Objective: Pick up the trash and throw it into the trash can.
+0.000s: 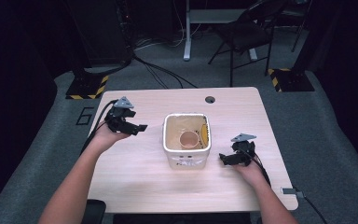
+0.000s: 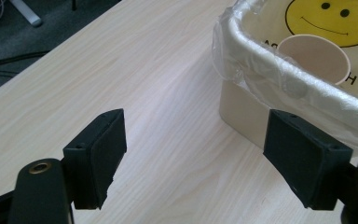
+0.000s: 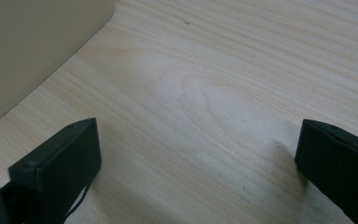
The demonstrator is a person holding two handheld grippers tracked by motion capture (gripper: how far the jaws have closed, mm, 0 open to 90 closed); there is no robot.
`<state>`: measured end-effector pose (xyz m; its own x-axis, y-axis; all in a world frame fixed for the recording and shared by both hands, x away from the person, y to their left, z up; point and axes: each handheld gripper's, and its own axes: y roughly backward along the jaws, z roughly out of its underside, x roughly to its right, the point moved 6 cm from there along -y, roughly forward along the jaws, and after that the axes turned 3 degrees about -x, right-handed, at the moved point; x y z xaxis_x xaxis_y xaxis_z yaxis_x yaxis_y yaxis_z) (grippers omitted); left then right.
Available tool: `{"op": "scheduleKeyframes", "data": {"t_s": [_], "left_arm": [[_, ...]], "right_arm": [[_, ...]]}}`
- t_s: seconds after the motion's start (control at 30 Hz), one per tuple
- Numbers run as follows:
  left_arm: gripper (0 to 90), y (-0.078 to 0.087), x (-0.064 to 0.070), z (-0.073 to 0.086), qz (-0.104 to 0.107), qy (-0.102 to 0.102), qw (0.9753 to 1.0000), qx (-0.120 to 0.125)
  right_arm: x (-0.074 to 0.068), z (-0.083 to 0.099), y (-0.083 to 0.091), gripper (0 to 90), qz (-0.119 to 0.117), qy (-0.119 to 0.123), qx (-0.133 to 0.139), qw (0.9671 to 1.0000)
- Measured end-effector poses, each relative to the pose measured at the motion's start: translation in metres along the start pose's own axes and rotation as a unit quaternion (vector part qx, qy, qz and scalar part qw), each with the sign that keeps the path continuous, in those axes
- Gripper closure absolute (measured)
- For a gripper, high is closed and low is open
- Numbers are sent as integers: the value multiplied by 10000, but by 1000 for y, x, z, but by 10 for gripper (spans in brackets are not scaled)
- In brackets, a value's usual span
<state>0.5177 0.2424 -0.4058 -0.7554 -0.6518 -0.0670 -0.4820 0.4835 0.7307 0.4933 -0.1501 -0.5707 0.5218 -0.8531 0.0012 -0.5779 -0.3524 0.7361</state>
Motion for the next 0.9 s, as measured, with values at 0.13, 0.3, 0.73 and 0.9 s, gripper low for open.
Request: {"op": "scheduleKeyframes", "data": {"t_s": [0.13,0.3,0.73,0.9], "left_arm": [[212,-6,-1,7,-16,50,10000,-22],[212,-14,-4,21,-53,153,9998,-69],[211,-26,-12,53,-154,393,9990,-147],[210,-30,-15,60,-224,418,9987,-210]], "right_arm": [[0,0,0,0,1,-2,1,10000],[0,0,0,0,-1,3,2,10000],[0,0,0,0,2,3,0,10000],[0,0,0,0,1,4,0,10000]]}}
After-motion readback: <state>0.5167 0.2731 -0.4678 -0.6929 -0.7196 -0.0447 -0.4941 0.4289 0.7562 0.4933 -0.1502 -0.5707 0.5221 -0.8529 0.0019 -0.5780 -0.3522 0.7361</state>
